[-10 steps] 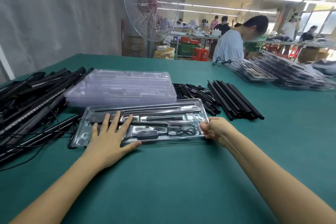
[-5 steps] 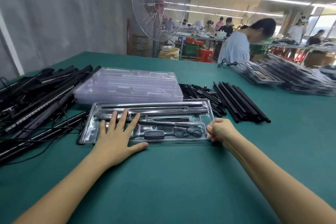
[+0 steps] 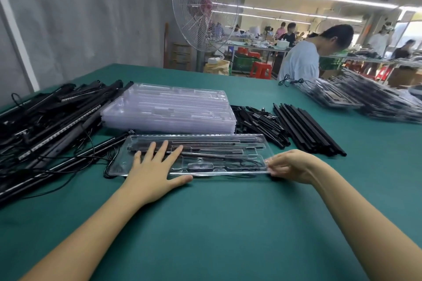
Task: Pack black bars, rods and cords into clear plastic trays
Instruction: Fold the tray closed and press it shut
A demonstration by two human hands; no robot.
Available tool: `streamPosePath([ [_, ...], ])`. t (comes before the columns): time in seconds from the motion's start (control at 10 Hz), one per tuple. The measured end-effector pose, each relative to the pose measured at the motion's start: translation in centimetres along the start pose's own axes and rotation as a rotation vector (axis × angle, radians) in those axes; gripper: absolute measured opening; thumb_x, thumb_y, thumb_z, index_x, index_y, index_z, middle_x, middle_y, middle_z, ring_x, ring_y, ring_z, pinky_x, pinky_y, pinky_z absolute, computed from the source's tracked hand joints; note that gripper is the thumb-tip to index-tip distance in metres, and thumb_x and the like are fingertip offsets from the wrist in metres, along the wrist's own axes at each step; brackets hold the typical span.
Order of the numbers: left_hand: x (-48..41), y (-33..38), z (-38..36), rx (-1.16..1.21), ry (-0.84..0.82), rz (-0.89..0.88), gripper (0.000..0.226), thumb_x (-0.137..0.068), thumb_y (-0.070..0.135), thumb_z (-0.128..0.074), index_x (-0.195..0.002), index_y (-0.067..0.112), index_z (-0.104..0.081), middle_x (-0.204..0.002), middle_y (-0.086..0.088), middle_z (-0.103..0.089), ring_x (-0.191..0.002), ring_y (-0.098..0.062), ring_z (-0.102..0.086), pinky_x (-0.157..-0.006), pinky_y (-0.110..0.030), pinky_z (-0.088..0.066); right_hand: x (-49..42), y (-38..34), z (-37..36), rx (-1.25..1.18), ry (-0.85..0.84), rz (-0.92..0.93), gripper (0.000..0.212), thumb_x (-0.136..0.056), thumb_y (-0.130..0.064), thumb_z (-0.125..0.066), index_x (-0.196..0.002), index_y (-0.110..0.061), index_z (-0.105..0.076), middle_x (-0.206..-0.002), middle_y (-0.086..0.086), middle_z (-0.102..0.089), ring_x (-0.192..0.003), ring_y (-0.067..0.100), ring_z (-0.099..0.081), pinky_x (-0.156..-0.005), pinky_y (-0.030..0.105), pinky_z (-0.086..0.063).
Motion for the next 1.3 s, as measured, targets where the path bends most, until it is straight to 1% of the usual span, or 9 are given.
streamPosePath([
  [0.3,0.2,-0.2,0.0,-0.02,0.003,-0.01,0.105,-0.05,0.091,0.005,-0.144,0.047,0.013,-0.158,0.003,0.015,-0.145,-0.023,0.015,-0.116,-0.05,0.002,0.3,-0.6,-0.5,0.378,0.107,-0.037,0.015,-0.091,0.006,-0.049,-0.077,0.002,-0.052,-0.049,0.009,-0.056,-0.034,0.01,-0.055,-0.037,0.017,-0.045],
  [0.5,0.3,-0.2,0.0,-0.017,-0.003,-0.02,0.103,-0.051,0.09,0.004,-0.144,0.047,0.013,-0.158,0.004,0.015,-0.145,-0.023,0.015,-0.116,-0.05,0.002,0.5,-1.0,-1.0,0.531,0.242,0.015,0.033,-0.089,0.007,-0.034,-0.059,-0.008,-0.04,-0.052,0.007,-0.041,-0.038,0.016,-0.043,-0.04,0.019,-0.026],
  [0.7,0.2,-0.2,0.0,-0.021,-0.01,-0.015,0.103,-0.051,0.09,0.004,-0.144,0.047,0.012,-0.158,0.004,0.015,-0.145,-0.023,0.015,-0.116,-0.049,0.002,0.9,-0.8,-1.1,0.452,0.137,0.006,0.032,-0.091,0.004,-0.039,-0.061,-0.007,-0.045,-0.042,0.002,-0.045,-0.043,0.016,-0.045,-0.04,0.021,-0.031],
  [0.8,0.1,-0.1,0.0,-0.019,-0.008,-0.012,0.104,-0.051,0.091,0.003,-0.145,0.047,0.011,-0.158,0.002,0.014,-0.145,-0.024,0.014,-0.116,-0.05,0.002,0.8,-1.2,-0.7,0.512,0.116,0.032,0.024,-0.093,-0.005,-0.052,-0.069,-0.005,-0.051,-0.048,0.003,-0.053,-0.047,0.015,-0.055,-0.041,0.02,-0.041],
  [0.9,0.1,0.0,-0.1,-0.02,-0.014,-0.024,0.104,-0.05,0.092,-0.001,-0.144,0.049,0.011,-0.158,0.0,0.012,-0.145,-0.026,0.013,-0.115,-0.051,0.001,1.4,-3.0,-0.6,1.006,0.327,0.101,0.021,-0.09,-0.024,-0.062,-0.089,-0.005,-0.054,-0.084,0.01,-0.06,-0.08,0.025,-0.065,-0.064,0.03,-0.05],
  [1.0,0.1,0.3,0.0,-0.038,-0.023,-0.048,0.098,-0.052,0.089,0.002,-0.142,0.053,0.01,-0.159,-0.004,0.007,-0.145,-0.033,0.008,-0.114,-0.054,-0.005,4.4,-6.5,-2.6,1.309,0.654,0.356,0.031,-0.092,-0.036,-0.056,-0.097,-0.005,-0.052,-0.104,0.013,-0.058,-0.096,0.03,-0.059,-0.068,0.031,-0.044],
  [1.1,0.2,0.9,0.6,-0.168,0.006,-0.054,0.113,-0.039,0.084,0.033,-0.144,0.048,0.011,-0.159,-0.007,0.0,-0.144,-0.038,-0.002,-0.111,-0.055,-0.016,4.2,-1.9,-7.6,0.639,0.023,0.156,0.05,-0.094,-0.044,-0.051,-0.077,0.002,-0.059,-0.066,0.014,-0.069,-0.058,0.027,-0.067,-0.048,0.024,-0.051],
  [1.2,0.5,1.8,1.2,-0.265,0.042,-0.005,0.108,-0.049,0.078,0.035,-0.147,0.044,0.007,-0.159,-0.008,-0.009,-0.143,-0.039,-0.013,-0.107,-0.053,-0.024,6.7,2.4,-14.8,0.113,-0.445,-0.091,0.057,-0.086,-0.052,-0.055,-0.098,0.004,-0.051,-0.073,0.021,-0.07,-0.061,0.026,-0.07,-0.047,0.025,-0.053],
  [1.3,1.5,4.6,3.5,-0.282,0.189,-0.042,0.07,-0.083,0.072,-0.02,-0.144,0.041,-0.029,-0.145,-0.017,-0.041,-0.127,-0.046,-0.042,-0.094,-0.057,-0.04,5.7,2.5,-16.6,-0.428,-0.332,-0.09,0.048,-0.087,-0.038,-0.061,-0.113,-0.002,-0.043,-0.097,0.029,-0.062,-0.077,0.032,-0.068,-0.061,0.034,-0.057],
])
Point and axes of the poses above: each hand's wrist, its own x-axis away from the middle knuckle, its own z-axis out of the back of the hand, y = z × x, the point moved 9 cm from there along -x, towards the middle knuckle
